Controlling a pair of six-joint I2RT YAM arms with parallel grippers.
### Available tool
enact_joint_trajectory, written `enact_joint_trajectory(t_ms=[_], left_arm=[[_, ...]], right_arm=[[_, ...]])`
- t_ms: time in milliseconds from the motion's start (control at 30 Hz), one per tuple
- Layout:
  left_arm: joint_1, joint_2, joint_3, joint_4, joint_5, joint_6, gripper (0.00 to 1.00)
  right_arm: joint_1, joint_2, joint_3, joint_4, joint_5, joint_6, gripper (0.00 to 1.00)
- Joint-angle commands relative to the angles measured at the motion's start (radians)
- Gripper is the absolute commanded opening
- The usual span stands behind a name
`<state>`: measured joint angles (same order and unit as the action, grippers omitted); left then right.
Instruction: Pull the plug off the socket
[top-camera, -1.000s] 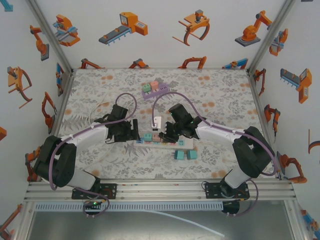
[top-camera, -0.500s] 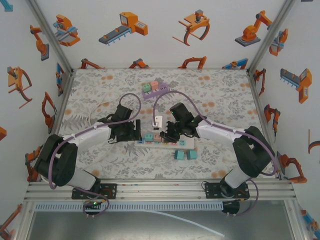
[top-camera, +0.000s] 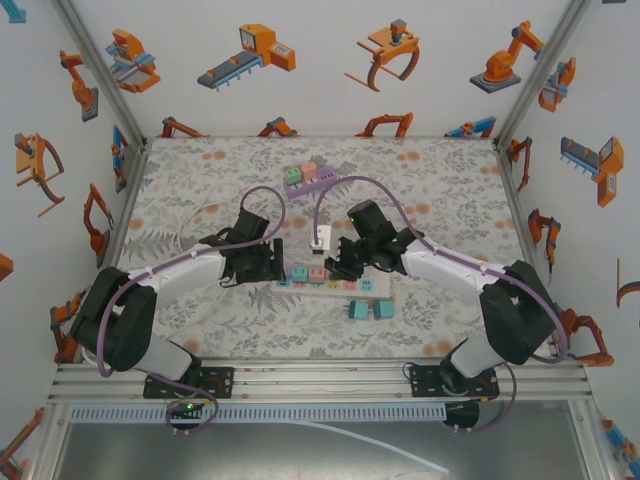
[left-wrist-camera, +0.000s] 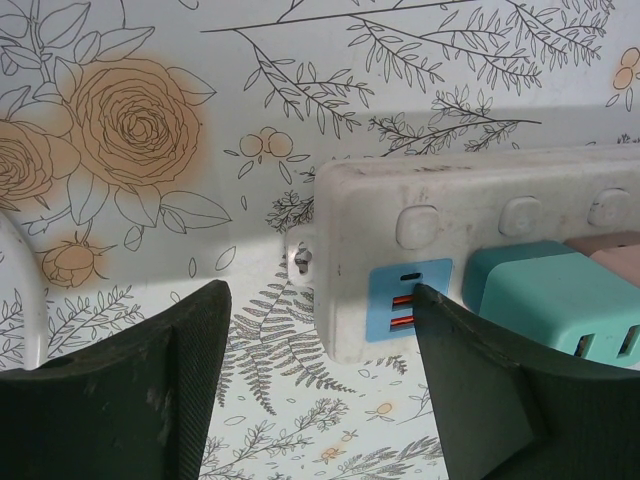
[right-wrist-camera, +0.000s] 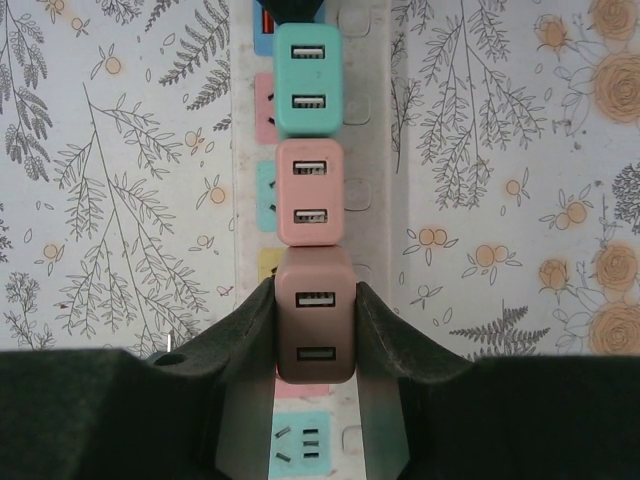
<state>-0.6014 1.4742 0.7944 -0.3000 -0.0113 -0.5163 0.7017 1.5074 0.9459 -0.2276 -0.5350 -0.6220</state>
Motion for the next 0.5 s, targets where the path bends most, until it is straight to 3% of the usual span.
enact_joint_trajectory(t_ms=[0,167,333,467], left_arm=[[-0.005,0.037,-0.051,-0.111,-0.115,0.007,0.68],[-0.003,-0.006,-0.054,-0.118,-0.095,0.002,0.68],[-0.007,-0.033,-0.051,-0.117,-0.075,0.001,0.68],[-0.013,-0.062,-0.043,-0.116,-0.065,0.004,0.68]], right_arm=[[-0.004,-0.048,0.009,0.021,-0.031,-0.006,0.22],[-0.005,-0.106,-0.024,0.087,0.011,0.08,0.22],[-0.004,-0.156,-0.051,0.19,0.079,0.31,0.22],[-0.004,-0.18,-0.096,0.321,0.125,0.584,0.21]])
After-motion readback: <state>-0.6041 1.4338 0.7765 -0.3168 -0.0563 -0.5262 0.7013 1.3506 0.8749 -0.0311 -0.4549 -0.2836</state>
